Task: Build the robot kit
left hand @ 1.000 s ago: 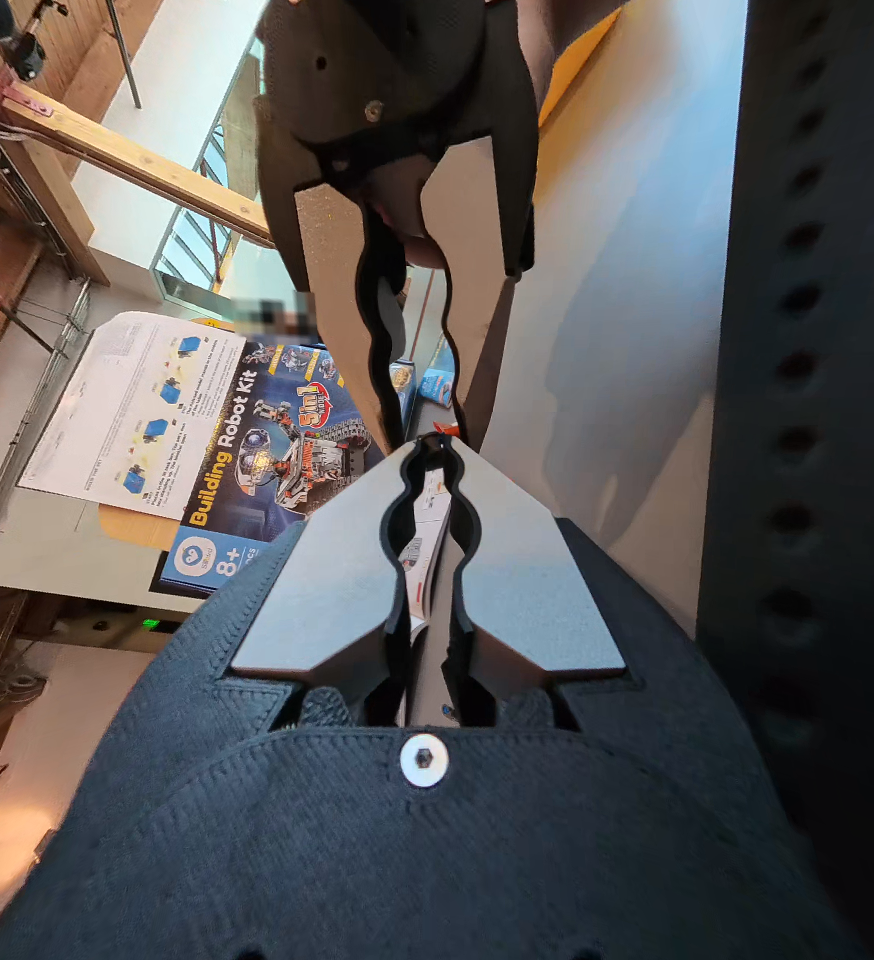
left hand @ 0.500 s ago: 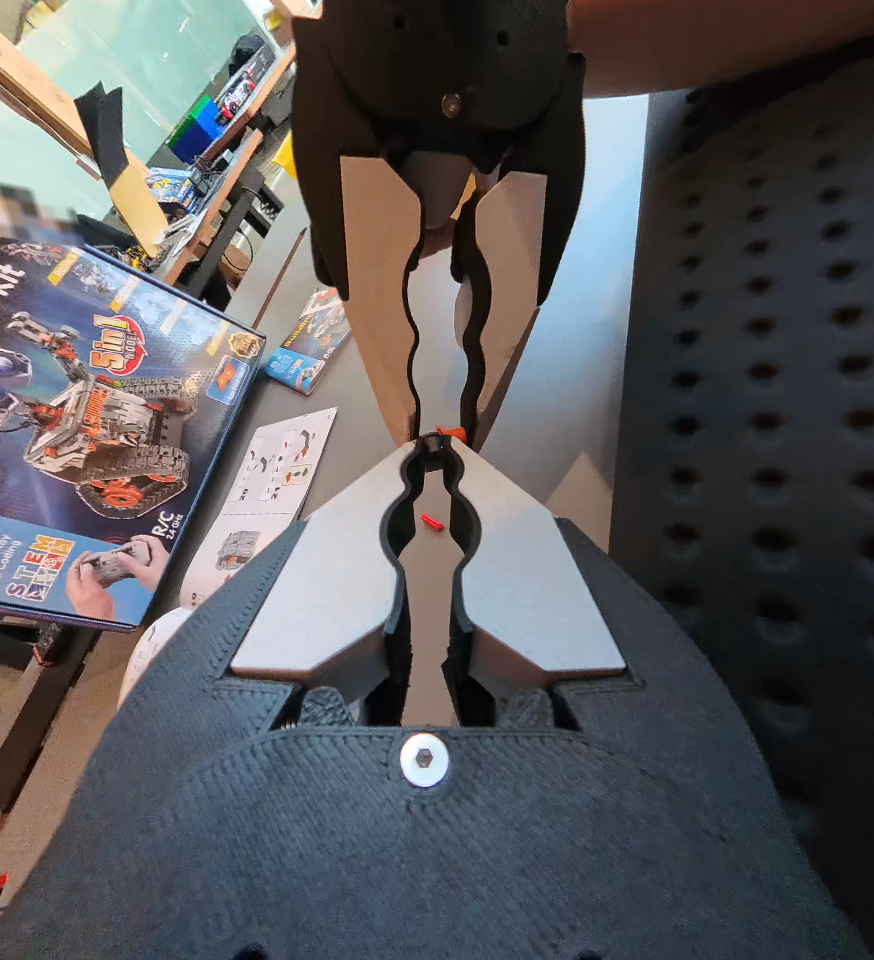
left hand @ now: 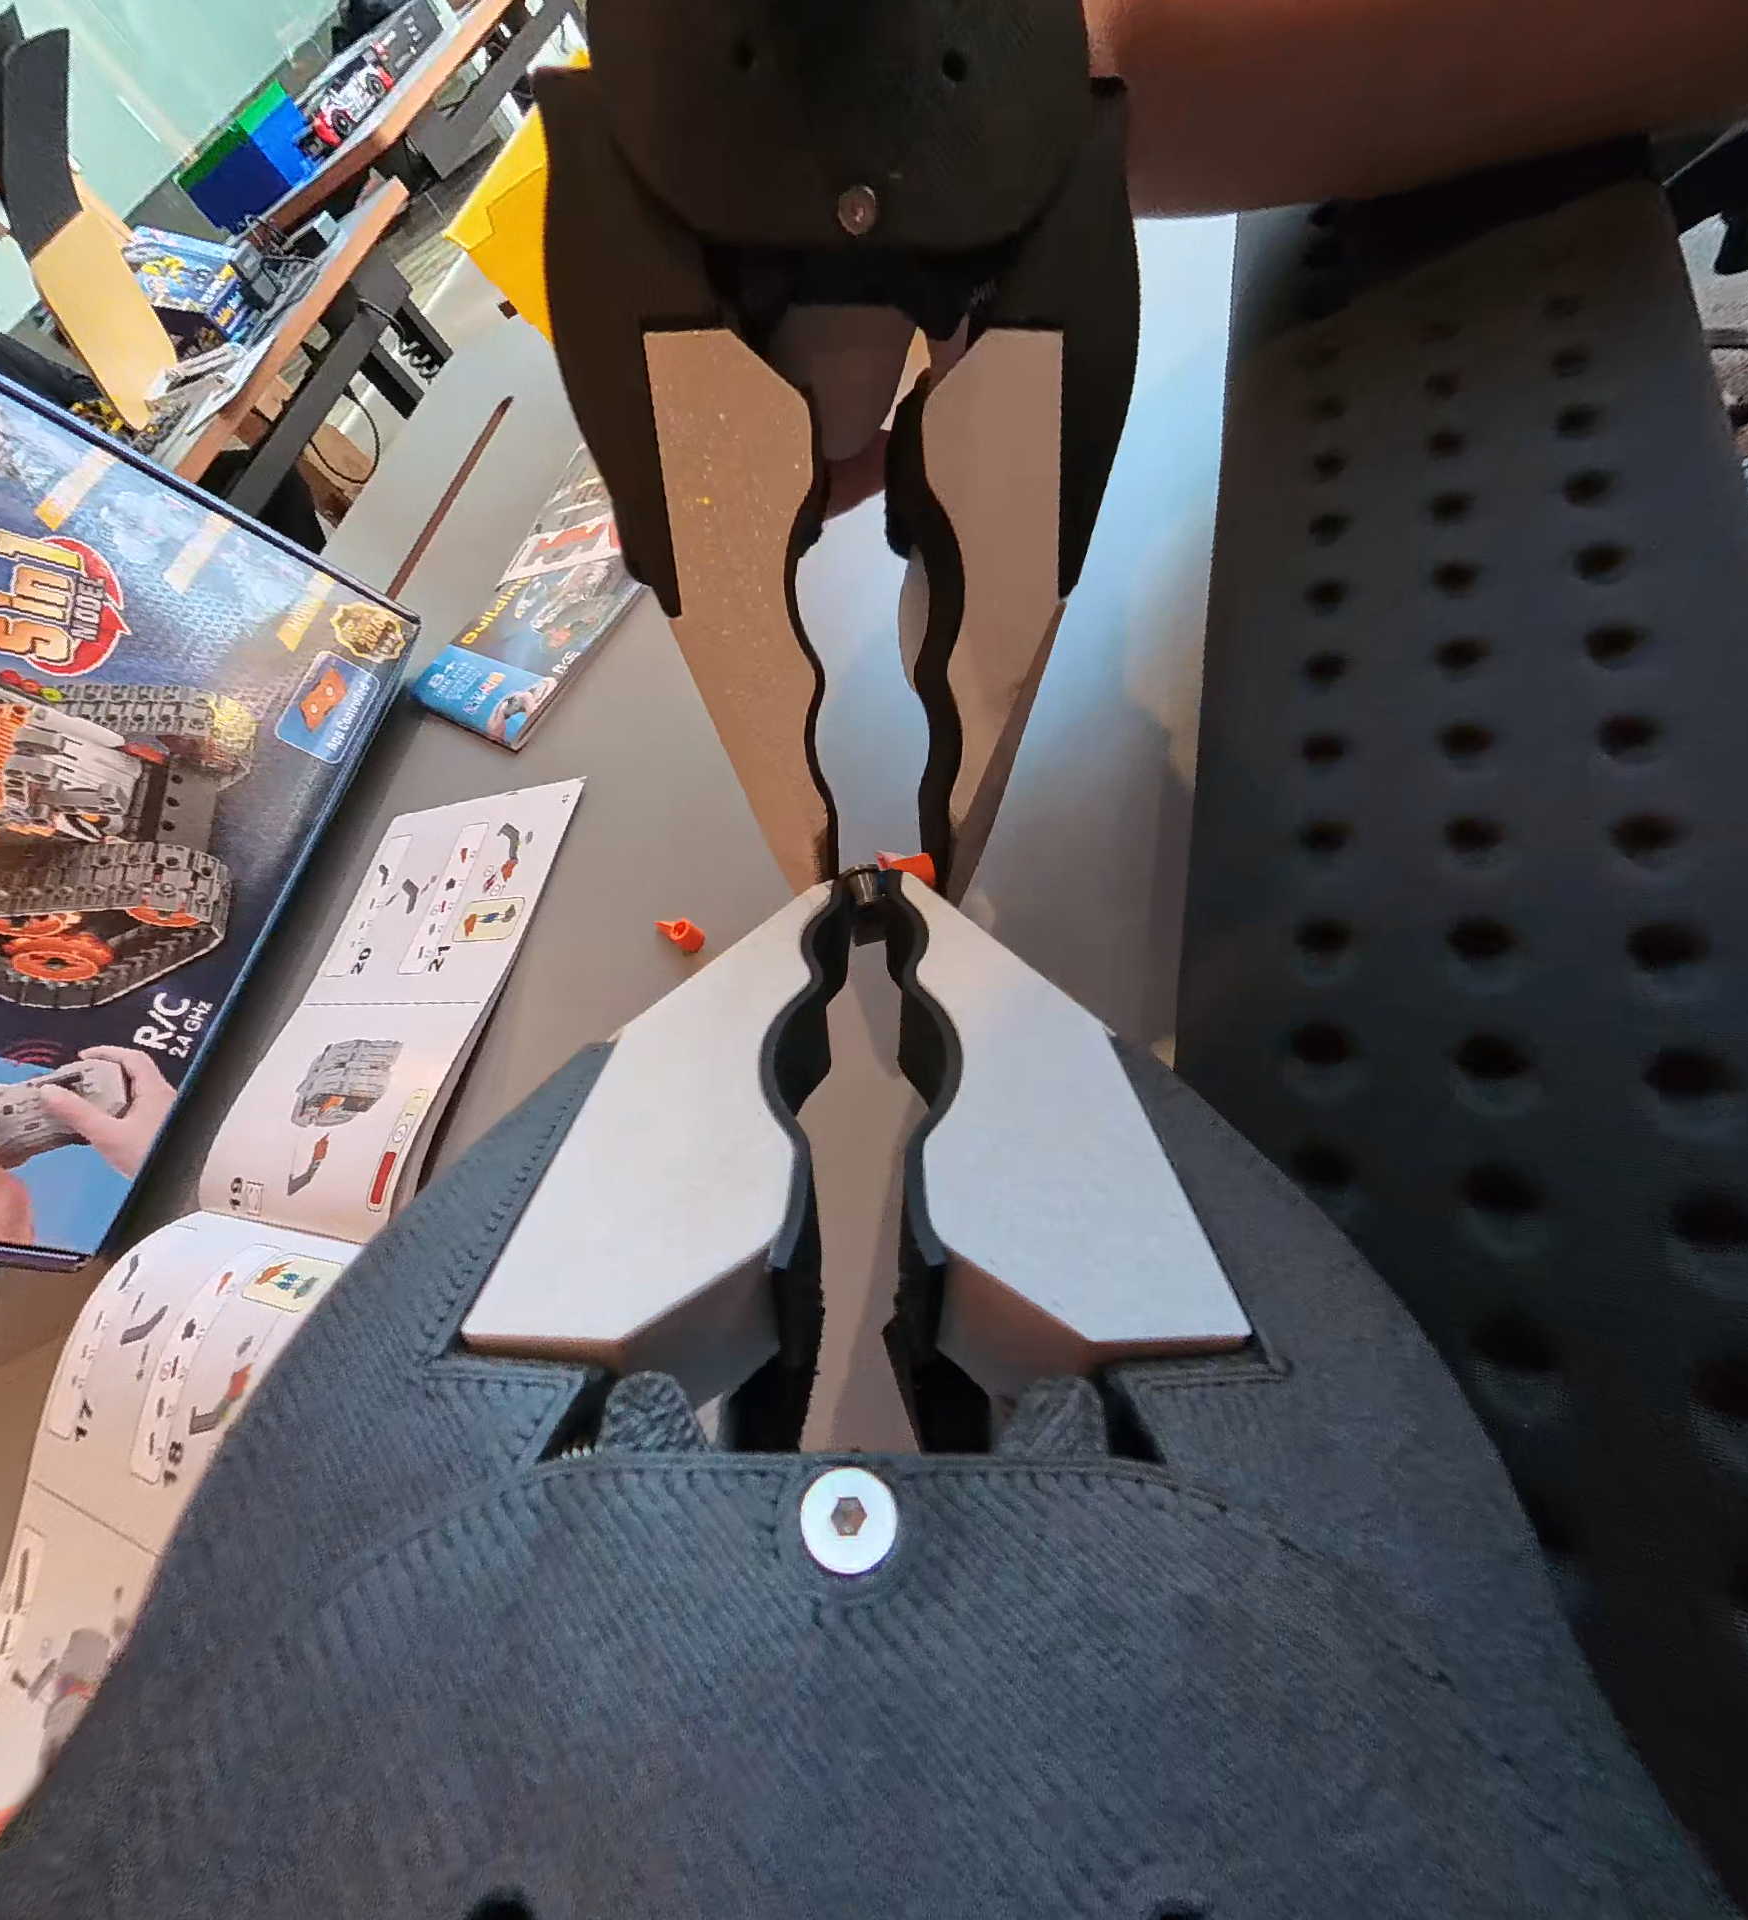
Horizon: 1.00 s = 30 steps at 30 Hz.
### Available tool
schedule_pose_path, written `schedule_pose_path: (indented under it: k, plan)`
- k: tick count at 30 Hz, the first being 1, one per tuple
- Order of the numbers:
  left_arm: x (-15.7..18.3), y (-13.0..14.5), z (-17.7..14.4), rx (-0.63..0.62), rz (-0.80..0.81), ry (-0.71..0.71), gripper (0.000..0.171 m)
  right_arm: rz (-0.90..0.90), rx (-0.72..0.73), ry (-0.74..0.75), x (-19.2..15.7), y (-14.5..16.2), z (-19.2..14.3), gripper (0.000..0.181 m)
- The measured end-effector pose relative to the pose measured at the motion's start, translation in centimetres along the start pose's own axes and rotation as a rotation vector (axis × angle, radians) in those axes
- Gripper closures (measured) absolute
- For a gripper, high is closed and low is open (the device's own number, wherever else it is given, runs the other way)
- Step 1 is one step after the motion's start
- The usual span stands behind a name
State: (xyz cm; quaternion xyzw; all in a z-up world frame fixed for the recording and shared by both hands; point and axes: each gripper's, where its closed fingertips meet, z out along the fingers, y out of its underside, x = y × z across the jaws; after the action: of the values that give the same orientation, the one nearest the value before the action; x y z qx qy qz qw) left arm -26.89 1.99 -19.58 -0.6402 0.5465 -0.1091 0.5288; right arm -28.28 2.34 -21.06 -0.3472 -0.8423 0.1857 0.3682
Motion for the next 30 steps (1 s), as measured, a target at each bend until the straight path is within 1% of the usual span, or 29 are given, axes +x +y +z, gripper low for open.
schedule_pose_path:
  k: [13,18,25,28,29,30]
  plan:
    - [0.0,-0.2,-0.2,0.03,-0.073,0.032,0.167,0.068,0.005,-0.034,-0.1,-0.2,-0.1,0.164]
    - [0.0,-0.1,-0.1,0.022,-0.072,0.028,0.167,0.077,0.0,-0.042,-0.2,0.0,0.0,0.164]
    - [-0.1,0.1,0.0,0.012,-0.085,0.016,0.167,0.068,-0.016,-0.015,0.1,0.2,0.2,0.164]
    - [-1.1,0.0,-0.3,0.031,-0.146,-0.009,0.167,0.131,0.018,0.016,1.1,-0.3,0.0,0.164]
    - [-1.5,-0.1,-0.5,0.044,-0.19,-0.019,0.167,0.107,0.05,0.064,1.7,-0.7,-0.5,0.16]
    - [-2.1,-0.1,-0.7,0.051,-0.236,-0.038,0.167,0.069,0.092,0.125,2.5,-1.3,-1.2,0.145]
